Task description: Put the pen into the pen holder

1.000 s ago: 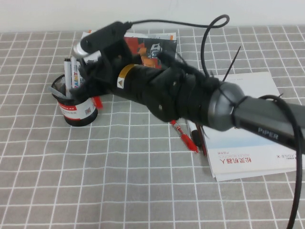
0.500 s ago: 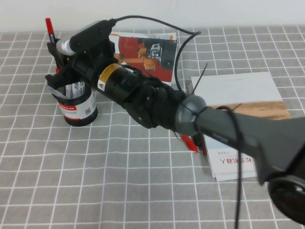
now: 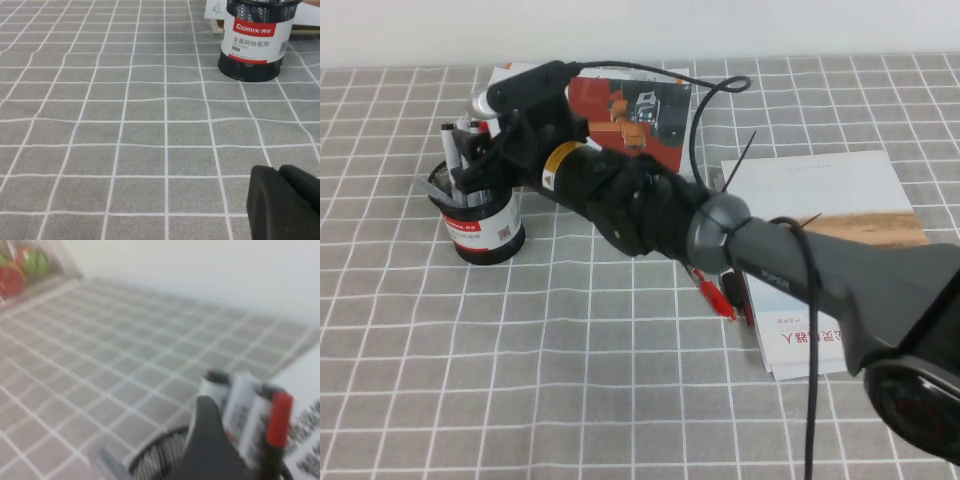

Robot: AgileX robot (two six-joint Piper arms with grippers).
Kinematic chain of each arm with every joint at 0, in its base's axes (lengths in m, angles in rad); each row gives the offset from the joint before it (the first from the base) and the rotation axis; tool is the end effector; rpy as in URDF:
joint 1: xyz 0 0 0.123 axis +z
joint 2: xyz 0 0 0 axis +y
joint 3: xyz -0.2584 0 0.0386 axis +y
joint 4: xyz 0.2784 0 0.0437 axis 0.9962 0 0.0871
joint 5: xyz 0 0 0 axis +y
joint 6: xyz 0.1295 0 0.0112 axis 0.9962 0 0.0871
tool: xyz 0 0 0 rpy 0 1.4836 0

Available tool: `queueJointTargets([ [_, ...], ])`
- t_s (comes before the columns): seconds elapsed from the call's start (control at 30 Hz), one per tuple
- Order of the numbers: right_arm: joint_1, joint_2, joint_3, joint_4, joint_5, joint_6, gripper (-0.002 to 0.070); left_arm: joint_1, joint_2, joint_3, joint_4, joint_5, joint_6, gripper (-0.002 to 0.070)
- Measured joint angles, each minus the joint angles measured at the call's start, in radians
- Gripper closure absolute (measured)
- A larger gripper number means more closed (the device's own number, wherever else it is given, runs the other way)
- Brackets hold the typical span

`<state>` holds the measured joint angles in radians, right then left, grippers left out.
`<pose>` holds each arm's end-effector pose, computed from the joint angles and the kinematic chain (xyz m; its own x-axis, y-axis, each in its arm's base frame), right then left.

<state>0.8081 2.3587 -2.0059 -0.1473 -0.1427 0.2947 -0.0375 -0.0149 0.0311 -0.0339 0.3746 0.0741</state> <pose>0.4234 0.4470 0.2065 -0.1941 0.0115 -0.9809 -0.7163 0.6816 0.1497 0.1440 -0.0070 0.1580 -0.2962 0.0537 -0.9536 0.0620 0.9974 0.0369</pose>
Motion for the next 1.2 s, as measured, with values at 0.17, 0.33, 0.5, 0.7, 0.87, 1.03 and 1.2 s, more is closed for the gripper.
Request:
queueJointTargets([
  [0.17,0.0,-0.078,0.012,0.0,0.135,0.017,0.0491,0.0,0.0,0.0,0.0,0.0,0.0,0.0678],
  [0.33,0.002,-0.218,0.188,-0.074,-0.01,0.154,0.066,0.0,0.0,0.0,0.0,0.0,0.0,0.0678],
  [0.5,0.006,-0.394,0.515,-0.141,-0.293,0.195,0.0685,0.0,0.0,0.0,0.0,0.0,0.0,0.0678],
  [0.7,0.01,-0.654,0.793,-0.384,-0.254,0.228,0.0688,0.0,0.0,0.0,0.0,0.0,0.0,0.0678],
  [0.87,0.01,-0.854,0.923,-0.523,-0.064,0.434,0.0688,0.0,0.0,0.0,0.0,0.0,0.0,0.0678],
  [1.03,0.01,-0.986,1.05,-0.635,0.086,0.48,0.0688,0.0,0.0,0.0,0.0,0.0,0.0,0.0678],
  [1.2,0.01,-1.101,1.193,-0.668,0.128,0.488,0.0688,0.0,0.0,0.0,0.0,0.0,0.0,0.0678],
])
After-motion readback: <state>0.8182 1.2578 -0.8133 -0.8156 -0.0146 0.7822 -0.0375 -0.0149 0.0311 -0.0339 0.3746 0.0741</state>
